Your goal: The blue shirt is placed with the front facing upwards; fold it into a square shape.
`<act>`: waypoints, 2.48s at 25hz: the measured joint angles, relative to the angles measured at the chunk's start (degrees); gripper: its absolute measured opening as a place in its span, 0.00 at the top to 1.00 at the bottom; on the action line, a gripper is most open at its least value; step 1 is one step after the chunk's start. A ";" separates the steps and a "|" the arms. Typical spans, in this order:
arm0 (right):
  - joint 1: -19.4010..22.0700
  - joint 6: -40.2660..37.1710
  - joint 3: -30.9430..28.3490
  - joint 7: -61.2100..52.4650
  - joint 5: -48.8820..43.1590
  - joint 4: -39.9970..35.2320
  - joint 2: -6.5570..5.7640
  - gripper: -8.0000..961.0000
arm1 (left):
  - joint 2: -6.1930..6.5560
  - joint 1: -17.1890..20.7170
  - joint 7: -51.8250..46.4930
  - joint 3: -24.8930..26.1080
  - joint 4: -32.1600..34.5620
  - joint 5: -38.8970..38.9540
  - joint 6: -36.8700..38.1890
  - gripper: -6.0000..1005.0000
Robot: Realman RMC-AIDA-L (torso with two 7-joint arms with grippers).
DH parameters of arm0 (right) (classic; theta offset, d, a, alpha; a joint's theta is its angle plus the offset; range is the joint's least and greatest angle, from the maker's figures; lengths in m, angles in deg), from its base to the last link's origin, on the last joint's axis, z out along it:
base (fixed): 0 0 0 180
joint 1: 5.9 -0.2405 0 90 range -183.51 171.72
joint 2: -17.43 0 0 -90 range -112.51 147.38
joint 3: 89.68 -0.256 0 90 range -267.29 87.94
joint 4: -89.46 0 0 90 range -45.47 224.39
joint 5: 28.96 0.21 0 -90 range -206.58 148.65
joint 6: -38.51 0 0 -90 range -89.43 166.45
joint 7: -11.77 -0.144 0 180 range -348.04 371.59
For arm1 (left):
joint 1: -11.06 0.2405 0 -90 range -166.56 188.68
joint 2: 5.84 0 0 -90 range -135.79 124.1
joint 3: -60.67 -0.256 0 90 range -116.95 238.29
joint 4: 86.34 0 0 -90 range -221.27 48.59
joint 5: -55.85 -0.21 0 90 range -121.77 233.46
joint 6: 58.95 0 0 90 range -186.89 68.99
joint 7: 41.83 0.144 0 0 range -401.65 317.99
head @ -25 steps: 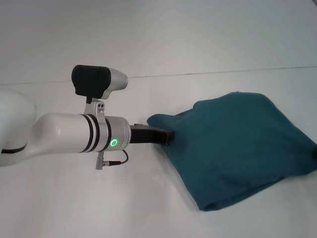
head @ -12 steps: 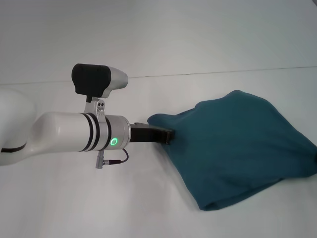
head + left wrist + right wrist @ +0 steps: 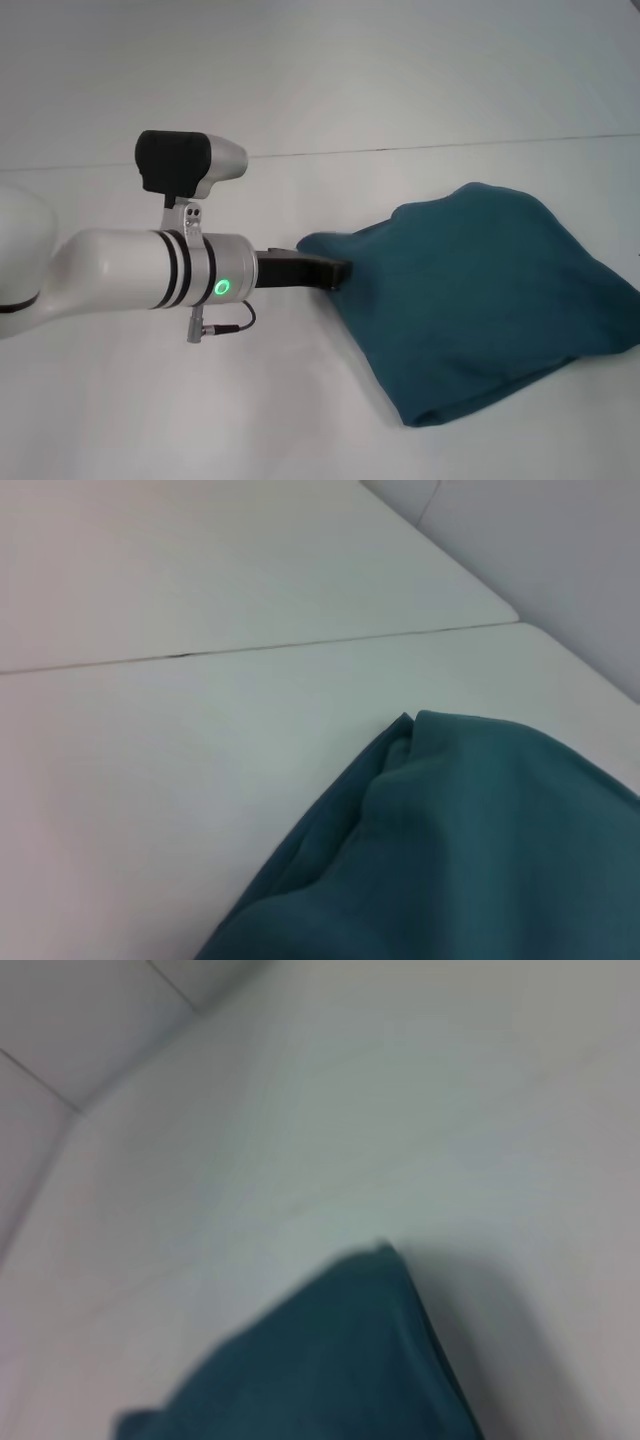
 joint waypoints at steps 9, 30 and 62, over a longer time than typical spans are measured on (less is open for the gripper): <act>-0.37 -2.15 -1.70 -0.08 3.88 -2.08 -0.44 0.48 | 0.41 5.07 -5.15 1.81 5.59 -0.48 6.58 0.76; -1.42 -4.69 -1.96 0.21 5.01 -2.98 -1.46 0.02 | -0.26 3.25 -21.54 1.06 4.98 -7.79 8.46 0.33; -0.96 -5.19 -2.66 0.15 5.04 -3.17 -1.11 0.02 | -0.27 0.42 -17.07 -6.38 2.14 -2.86 2.71 0.70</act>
